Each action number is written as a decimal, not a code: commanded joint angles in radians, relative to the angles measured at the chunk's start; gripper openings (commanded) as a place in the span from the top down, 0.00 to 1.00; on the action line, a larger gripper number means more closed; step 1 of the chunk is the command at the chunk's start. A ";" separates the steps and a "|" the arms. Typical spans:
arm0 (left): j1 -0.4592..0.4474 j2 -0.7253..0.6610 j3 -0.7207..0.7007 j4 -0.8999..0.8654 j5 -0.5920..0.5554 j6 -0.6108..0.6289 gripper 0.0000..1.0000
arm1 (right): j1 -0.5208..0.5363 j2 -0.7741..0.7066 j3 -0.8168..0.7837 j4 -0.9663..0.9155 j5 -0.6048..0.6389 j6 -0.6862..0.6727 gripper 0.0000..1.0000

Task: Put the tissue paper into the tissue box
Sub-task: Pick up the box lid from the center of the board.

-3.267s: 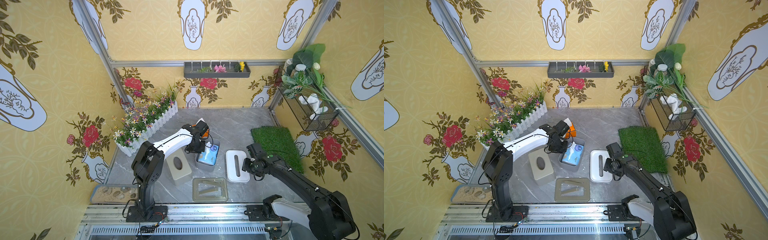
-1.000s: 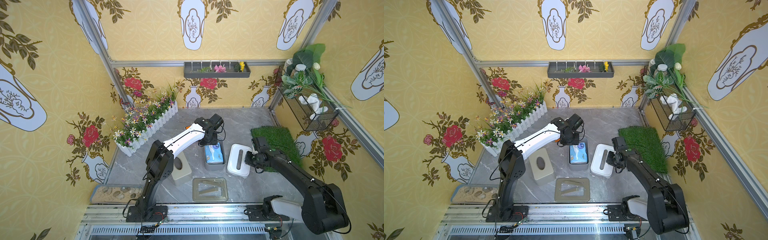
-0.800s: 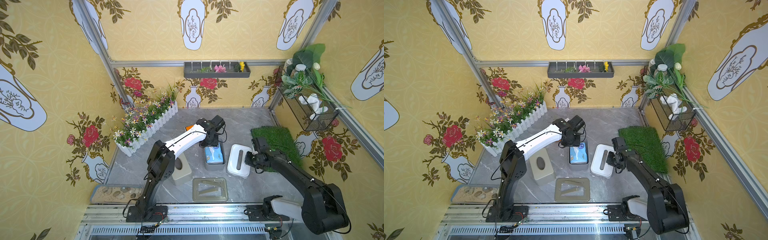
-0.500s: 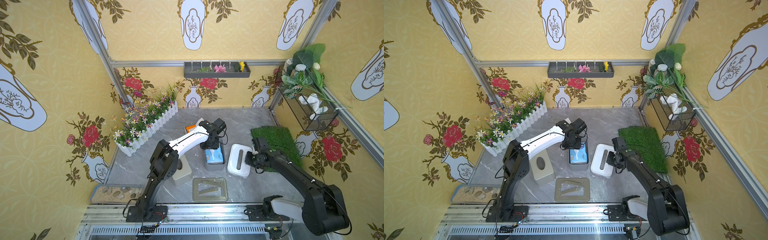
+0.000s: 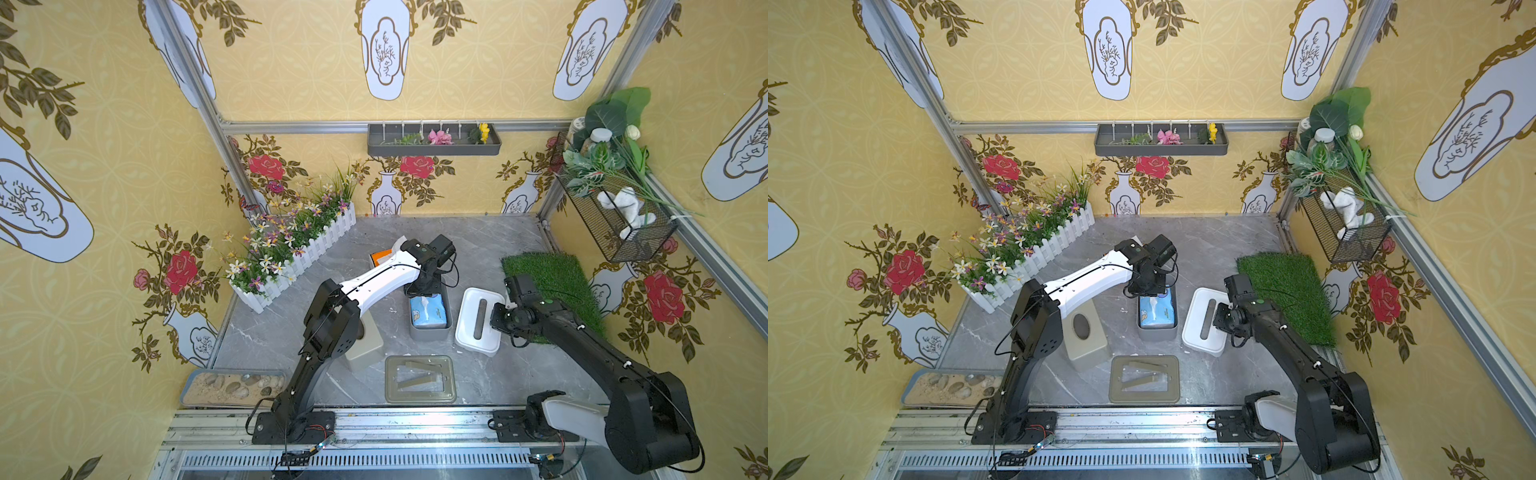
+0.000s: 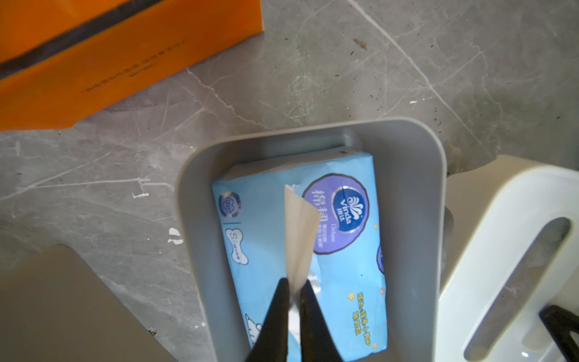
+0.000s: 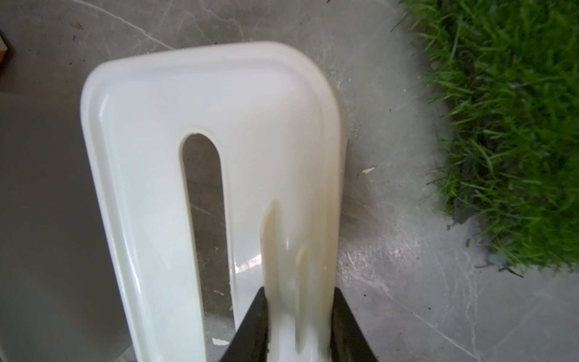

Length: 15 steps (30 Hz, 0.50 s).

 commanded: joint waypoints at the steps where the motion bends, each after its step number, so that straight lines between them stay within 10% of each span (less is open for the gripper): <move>1: -0.004 0.006 0.006 -0.018 0.006 0.010 0.97 | 0.000 0.002 -0.002 0.024 -0.002 -0.003 0.87; 15: -0.014 -0.040 0.050 -0.043 0.003 -0.001 1.00 | 0.000 -0.001 0.001 0.032 -0.012 -0.009 0.87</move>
